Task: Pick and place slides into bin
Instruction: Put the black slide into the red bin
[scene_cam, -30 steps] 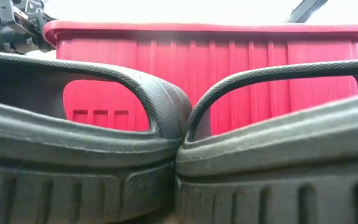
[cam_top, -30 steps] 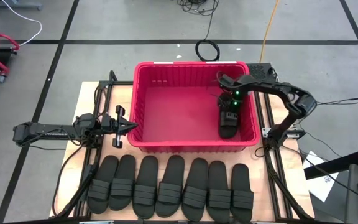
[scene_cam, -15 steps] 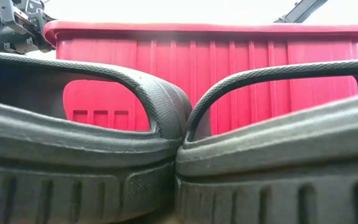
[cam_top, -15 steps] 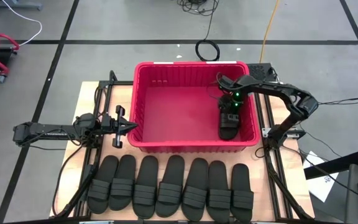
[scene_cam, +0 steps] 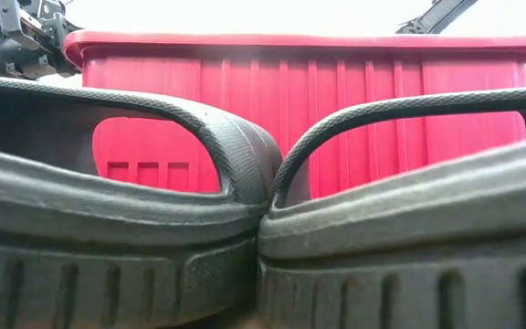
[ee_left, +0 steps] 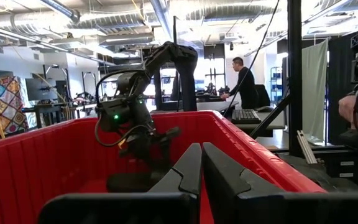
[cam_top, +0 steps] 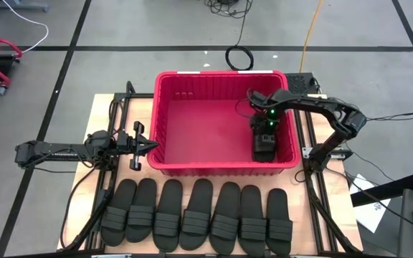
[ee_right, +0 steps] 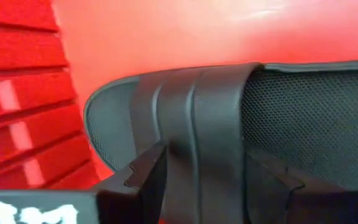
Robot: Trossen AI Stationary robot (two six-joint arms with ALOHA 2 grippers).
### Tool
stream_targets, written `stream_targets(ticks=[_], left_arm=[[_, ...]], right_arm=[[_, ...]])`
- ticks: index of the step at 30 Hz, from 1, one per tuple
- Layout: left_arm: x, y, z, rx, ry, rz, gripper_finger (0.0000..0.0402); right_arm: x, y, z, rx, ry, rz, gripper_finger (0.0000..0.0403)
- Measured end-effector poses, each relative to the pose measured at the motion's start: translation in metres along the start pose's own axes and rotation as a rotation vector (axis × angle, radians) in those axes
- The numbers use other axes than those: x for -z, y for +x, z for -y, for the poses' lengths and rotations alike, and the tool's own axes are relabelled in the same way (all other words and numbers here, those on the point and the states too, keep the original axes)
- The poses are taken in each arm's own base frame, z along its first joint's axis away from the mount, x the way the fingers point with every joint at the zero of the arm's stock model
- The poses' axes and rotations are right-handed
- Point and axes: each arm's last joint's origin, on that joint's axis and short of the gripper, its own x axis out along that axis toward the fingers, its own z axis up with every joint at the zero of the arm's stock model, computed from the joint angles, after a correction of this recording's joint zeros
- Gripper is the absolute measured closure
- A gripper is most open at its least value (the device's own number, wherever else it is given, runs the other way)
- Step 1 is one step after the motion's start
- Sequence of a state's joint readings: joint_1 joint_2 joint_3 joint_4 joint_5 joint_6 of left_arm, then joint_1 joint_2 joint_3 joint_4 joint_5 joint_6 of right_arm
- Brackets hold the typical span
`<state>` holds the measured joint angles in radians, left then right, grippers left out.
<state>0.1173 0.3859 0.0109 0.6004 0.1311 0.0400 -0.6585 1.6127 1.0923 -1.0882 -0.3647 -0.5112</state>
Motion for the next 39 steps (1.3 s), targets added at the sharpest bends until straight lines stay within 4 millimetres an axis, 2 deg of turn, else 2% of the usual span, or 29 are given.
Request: stream_targets(ticks=[10, 20, 29, 34, 39], left_arm=[[0.0, 0.0, 0.0, 0.0, 0.0, 0.0, 0.038], [0.0, 0.0, 0.0, 0.0, 0.0, 0.0, 0.038], [0.0, 0.0, 0.0, 0.0, 0.0, 0.0, 0.038], [0.0, 0.0, 0.0, 0.0, -0.004, 0.0, 0.038], [0.0, 0.0, 0.0, 0.0, -0.017, -0.001, 0.038]], right_arm=[[-0.005, 0.004, -0.01, -0.006, -0.011, -0.013, 0.0234], [0.0, 0.006, -0.017, -0.034, -0.011, -0.084, 0.0234], [0.0, 0.006, -0.017, -0.017, -0.034, -0.1, 0.0232], [0.002, 0.002, -0.017, 0.061, -0.022, -0.119, 0.0208], [0.008, -0.012, -0.023, 0.096, -0.032, -0.063, 0.0177]])
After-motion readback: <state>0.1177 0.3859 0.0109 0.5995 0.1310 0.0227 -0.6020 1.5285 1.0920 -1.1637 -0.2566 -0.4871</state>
